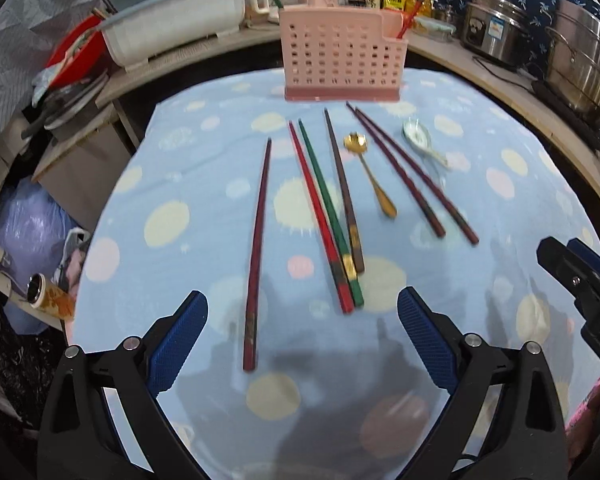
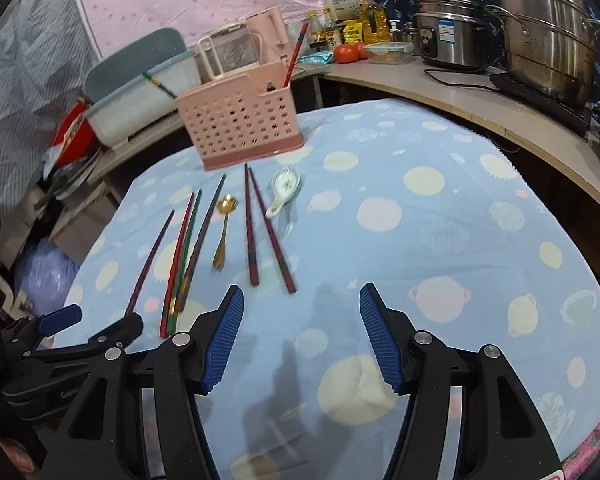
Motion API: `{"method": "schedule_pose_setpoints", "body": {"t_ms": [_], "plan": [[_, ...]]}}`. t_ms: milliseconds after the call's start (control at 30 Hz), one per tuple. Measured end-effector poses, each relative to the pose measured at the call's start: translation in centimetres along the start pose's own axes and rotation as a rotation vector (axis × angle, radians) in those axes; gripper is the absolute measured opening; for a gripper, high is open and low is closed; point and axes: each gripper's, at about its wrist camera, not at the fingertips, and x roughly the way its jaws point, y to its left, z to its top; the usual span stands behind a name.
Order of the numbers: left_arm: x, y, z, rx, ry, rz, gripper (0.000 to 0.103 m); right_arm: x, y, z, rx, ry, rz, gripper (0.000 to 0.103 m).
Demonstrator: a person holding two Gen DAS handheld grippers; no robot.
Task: Organize utensils
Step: 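Move the left tool to the dark red chopstick while the right tool moves to a dark brown chopstick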
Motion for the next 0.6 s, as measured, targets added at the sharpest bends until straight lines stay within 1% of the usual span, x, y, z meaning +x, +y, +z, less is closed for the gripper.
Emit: {"method": "schedule_pose_setpoints", "body": {"t_ms": [167, 300, 433, 500, 567, 600], "plan": [[1.0, 1.6, -1.7, -0.048, 0.039, 0.003, 0.091, 1.0, 0.5, -0.9, -0.022, 0.024, -0.001, 0.059], [1.6, 3.7, -2.3, -0.113, 0.056, -0.016, 0.091, 2.0, 0.6, -0.8, -0.036, 0.035, -0.011, 0.059], [1.9, 4.5, -2.4, -0.120, 0.050, -0.004, 0.089, 3.3, 0.9, -0.2, -0.050, 0.037, -0.016, 0.058], [2.0, 4.7, -2.4, -0.113, 0.049, -0.002, 0.082, 4.0, 1.0, 0.2, -0.058, 0.037, -0.022, 0.056], [2.3, 4.9, -2.6, -0.109, 0.056, 0.000, 0.080, 4.7, 1.1, 0.5, -0.060, 0.044, -0.018, 0.053], [2.5, 4.9, -2.7, -0.109, 0.062, 0.002, 0.076, 5.0, 1.2, 0.6, -0.061, 0.046, -0.019, 0.053]]}}
